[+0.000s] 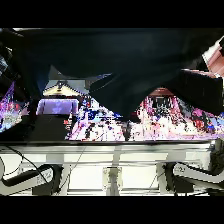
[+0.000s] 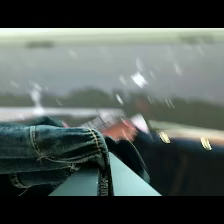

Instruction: Fold the clothes and pants, and hang the long-sleeved shirts on hangers.

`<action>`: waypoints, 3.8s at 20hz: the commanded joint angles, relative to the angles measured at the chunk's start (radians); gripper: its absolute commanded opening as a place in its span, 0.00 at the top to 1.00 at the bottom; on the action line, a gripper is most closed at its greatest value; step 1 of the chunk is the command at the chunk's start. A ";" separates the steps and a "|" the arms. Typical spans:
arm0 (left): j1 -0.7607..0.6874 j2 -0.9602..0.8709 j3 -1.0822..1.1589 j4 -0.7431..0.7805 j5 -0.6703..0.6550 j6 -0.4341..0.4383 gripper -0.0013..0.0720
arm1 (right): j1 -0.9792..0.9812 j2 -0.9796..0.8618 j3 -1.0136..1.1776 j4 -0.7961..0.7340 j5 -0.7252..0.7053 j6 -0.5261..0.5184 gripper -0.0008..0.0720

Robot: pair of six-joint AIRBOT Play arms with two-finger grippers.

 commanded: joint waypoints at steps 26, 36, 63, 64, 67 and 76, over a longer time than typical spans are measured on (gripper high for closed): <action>-0.027 0.533 -1.310 0.182 -0.133 0.088 0.66 | -0.076 0.382 -1.082 -0.703 0.110 0.348 0.94; -0.027 0.551 -1.173 0.110 0.023 0.036 0.64 | -0.076 0.412 -1.046 -0.705 0.115 0.316 0.48; -0.215 -0.785 0.038 -0.447 0.033 -0.423 0.33 | 0.070 0.416 -0.708 -0.358 0.036 0.240 0.04; -0.220 -0.796 0.039 -0.459 0.037 -0.422 0.33 | 0.070 0.416 -0.708 -0.357 0.036 0.240 0.04; -0.233 -0.821 0.039 -0.504 0.053 -0.422 0.35 | 0.070 0.416 -0.708 -0.358 0.036 0.241 0.04; -0.266 -0.842 0.039 -0.529 0.063 -0.422 0.68 | 0.070 0.416 -0.708 -0.357 0.029 0.241 0.04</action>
